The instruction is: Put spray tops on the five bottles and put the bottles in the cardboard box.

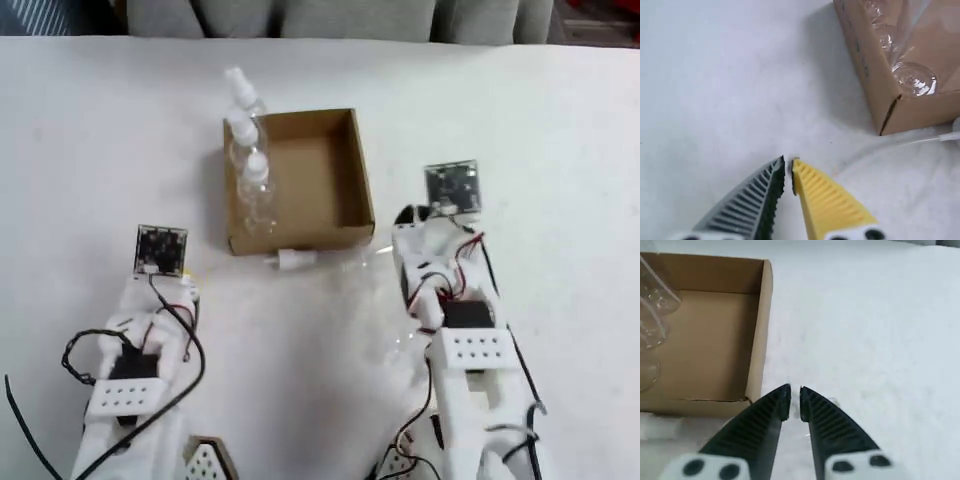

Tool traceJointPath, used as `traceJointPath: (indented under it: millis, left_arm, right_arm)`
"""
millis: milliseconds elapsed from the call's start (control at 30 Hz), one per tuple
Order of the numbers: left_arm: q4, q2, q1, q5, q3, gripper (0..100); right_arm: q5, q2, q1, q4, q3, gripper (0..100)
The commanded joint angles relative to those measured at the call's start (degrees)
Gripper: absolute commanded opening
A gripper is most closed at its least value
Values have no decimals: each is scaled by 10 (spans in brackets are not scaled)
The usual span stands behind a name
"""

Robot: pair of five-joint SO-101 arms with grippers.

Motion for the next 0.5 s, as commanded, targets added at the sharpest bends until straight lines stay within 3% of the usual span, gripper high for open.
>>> traceJointPath:
  millis: [0, 200, 300, 467]
  left_arm:
    - [-1, -13, -6, -7, 1, 34]
    - [-1, -13, -6, -7, 1, 34]
    - [-1, -13, -6, -7, 1, 34]
    - [-1, -13, -6, -7, 1, 34]
  right_arm:
    - [40, 30, -31, 3, -37, 18]
    - [125, 94, -25, 116, -130, 18]
    - [215, 122, -5, 177, -197, 18]
    - [310, 160, 4, 202, -256, 18]
